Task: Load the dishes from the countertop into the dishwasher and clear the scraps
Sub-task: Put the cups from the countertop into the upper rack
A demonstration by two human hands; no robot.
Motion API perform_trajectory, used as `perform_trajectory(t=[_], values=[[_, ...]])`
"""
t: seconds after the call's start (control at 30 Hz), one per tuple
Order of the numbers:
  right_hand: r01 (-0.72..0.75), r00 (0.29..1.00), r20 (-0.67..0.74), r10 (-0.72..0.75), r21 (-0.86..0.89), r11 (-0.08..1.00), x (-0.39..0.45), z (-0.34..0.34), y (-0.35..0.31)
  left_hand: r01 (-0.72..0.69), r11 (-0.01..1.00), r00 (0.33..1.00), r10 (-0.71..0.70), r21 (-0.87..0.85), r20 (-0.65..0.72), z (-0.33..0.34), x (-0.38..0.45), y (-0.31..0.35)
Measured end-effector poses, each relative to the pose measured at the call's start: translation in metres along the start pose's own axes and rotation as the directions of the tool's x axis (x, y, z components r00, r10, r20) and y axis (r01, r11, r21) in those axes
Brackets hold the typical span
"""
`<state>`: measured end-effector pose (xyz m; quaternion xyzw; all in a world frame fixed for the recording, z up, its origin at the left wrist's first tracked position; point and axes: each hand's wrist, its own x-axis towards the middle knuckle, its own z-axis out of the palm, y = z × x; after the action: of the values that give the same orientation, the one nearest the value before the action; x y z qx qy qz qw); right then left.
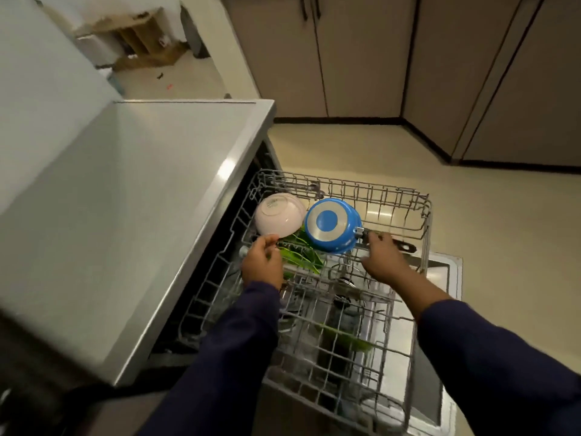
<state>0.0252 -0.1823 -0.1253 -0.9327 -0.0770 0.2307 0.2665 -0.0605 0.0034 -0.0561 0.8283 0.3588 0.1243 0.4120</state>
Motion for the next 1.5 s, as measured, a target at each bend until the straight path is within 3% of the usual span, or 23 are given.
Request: perform_trajectory(t=[0.13, 0.47, 0.77, 1.07, 1.27, 1.37, 1.5], values=[[0.162, 0.987, -0.01, -0.161, 0.102, 0.982, -0.036, -0.018, -0.057, -0.043, 0.999, 0.998, 0.042, -0.026, -0.05, -0.052, -0.031, 0.019], [0.467, 0.882, -0.121, -0.456, 0.091, 0.879, -0.109, -0.048, -0.191, -0.098, 0.984, 0.951, 0.049, -0.149, -0.304, -0.207, -0.086, 0.022], [0.66, 0.747, -0.007, -0.665, 0.134, 0.74, -0.22, 0.051, -0.348, -0.037, 0.976, 0.858, -0.079, -0.214, -0.507, -0.373, -0.139, -0.073], [0.811, 0.523, 0.237, -0.819, 0.159, 0.564, -0.358, 0.209, -0.472, 0.032, 0.97, 0.694, -0.194, -0.24, -0.693, -0.53, -0.206, -0.195], [0.899, 0.262, 0.565, -0.782, 0.151, 0.411, -0.422, 0.287, -0.484, 0.126, 0.956, 0.61, -0.286, -0.266, -0.739, -0.572, -0.236, -0.251], [0.937, 0.236, 0.651, -0.722, 0.045, 0.347, -0.434, 0.305, -0.483, 0.141, 0.946, 0.59, -0.317, -0.291, -0.742, -0.574, -0.238, -0.269], [0.956, 0.231, 0.652, -0.722, -0.014, 0.294, -0.438, 0.315, -0.477, 0.157, 0.947, 0.586, -0.319, -0.282, -0.745, -0.563, -0.233, -0.284]])
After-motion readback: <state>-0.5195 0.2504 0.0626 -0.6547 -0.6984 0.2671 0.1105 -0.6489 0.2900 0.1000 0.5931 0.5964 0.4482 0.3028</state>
